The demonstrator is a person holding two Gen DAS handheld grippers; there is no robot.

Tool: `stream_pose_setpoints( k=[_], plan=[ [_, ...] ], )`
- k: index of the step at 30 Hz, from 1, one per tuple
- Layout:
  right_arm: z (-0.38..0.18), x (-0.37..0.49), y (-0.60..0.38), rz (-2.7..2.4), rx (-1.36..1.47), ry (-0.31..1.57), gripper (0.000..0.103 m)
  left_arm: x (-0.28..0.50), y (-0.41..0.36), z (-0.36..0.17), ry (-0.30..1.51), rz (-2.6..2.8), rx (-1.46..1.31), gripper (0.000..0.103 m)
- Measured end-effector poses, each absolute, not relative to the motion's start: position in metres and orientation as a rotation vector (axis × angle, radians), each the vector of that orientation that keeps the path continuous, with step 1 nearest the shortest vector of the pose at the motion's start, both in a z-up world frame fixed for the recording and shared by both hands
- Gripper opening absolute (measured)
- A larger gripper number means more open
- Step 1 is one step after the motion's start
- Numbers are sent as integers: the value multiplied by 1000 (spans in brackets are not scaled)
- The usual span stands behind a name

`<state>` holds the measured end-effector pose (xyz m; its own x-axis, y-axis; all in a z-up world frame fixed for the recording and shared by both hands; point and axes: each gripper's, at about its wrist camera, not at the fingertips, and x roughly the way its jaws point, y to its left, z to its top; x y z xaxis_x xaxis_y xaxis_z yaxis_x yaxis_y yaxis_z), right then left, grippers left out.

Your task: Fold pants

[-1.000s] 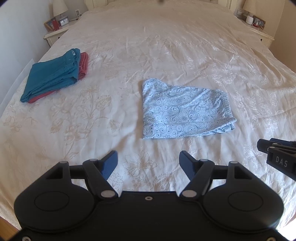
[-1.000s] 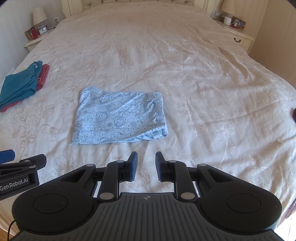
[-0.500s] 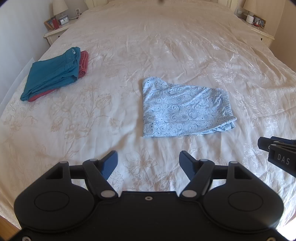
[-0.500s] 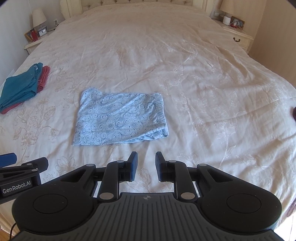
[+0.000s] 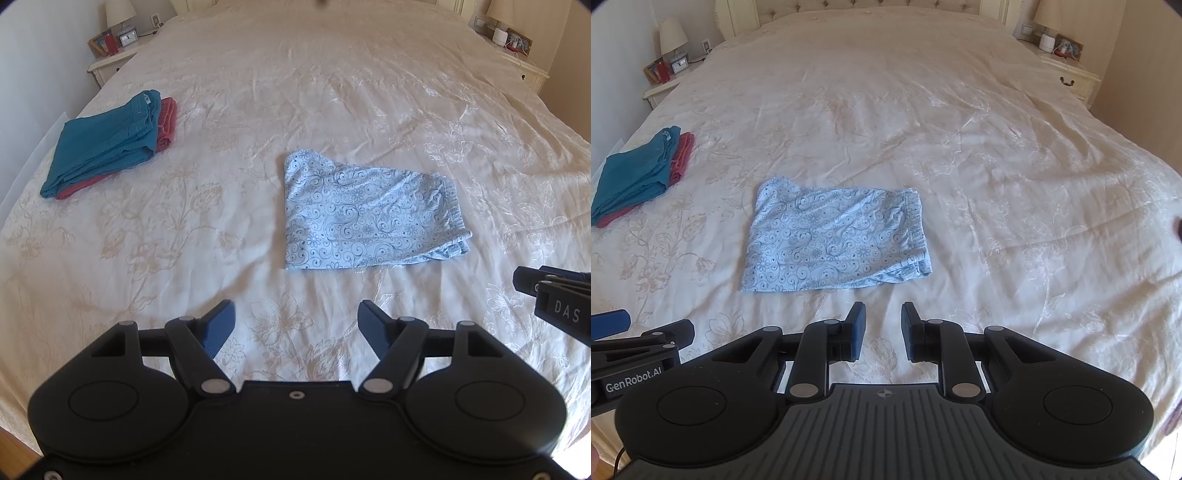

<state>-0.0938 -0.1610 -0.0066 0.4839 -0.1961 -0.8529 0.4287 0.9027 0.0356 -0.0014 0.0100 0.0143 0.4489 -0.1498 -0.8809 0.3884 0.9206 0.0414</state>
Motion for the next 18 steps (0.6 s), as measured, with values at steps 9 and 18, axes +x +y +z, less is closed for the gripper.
stream_pose_setpoints(
  k=[9,18],
  plan=[
    [-6,-94,-161,-385,259,996,21,-1,9,13,1063,-346,250,74],
    [-6,-94,-161,-385,258,997,21,-1,9,14,1060,-357,260,74]
  ],
)
